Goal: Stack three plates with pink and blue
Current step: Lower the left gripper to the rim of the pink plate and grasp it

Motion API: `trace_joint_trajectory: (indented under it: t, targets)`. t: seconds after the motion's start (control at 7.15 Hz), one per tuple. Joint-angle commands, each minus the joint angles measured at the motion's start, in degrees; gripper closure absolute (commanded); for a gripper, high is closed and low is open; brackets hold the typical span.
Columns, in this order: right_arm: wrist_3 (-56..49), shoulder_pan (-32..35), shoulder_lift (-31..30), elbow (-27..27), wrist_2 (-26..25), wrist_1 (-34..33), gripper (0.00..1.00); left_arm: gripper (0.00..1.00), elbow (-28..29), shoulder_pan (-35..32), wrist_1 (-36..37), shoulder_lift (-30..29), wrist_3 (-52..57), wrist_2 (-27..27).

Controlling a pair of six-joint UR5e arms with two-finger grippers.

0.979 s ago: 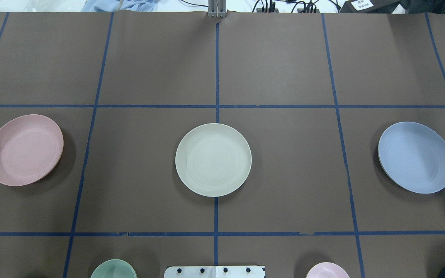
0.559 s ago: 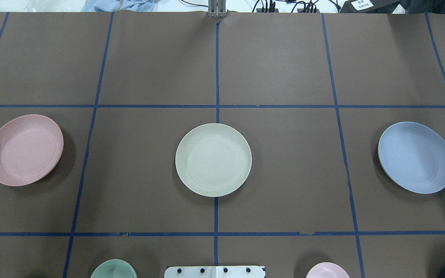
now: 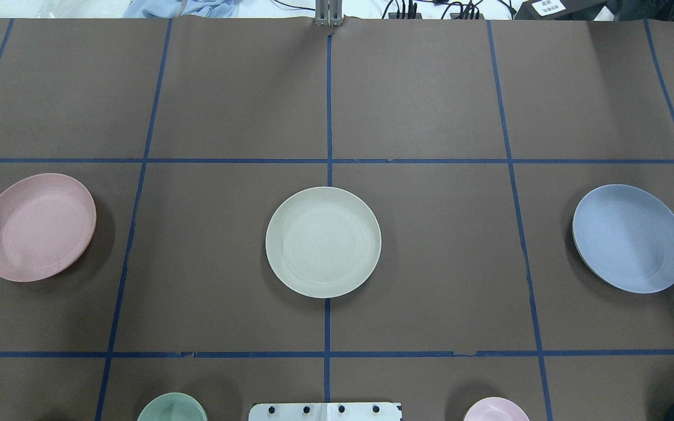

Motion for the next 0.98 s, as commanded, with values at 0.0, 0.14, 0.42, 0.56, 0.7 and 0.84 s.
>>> trace_joint_trajectory:
  t: [0.0,0.14,0.42,0.56,0.7,0.84]
  targets:
    - [0.73,-0.13,0.11,-0.16,2.51,0.92,0.0,0.02,3.23,4.99,-1.92,-2.22,-8.49,-0.08]
    - [0.73,-0.39,0.81,-0.16,2.71,0.92,0.0,0.02,5.95,7.43,-4.18,-2.58,-8.77,0.1]
    - [0.82,-1.19,0.99,-0.16,2.71,0.92,0.0,0.04,15.52,7.46,-10.25,-5.99,-9.64,-0.08]
    - [0.9,-1.19,0.9,-0.08,3.58,0.92,0.0,0.04,16.78,8.07,-10.36,-6.62,-9.74,-0.08]
    - [0.9,-1.19,0.9,-0.08,4.98,0.92,0.0,0.04,17.92,9.03,-10.36,-6.97,-9.65,-0.08]
    - [0.82,-1.19,0.99,-0.08,5.0,0.92,0.0,0.06,19.5,9.82,-10.36,-7.93,-9.74,-1.47]
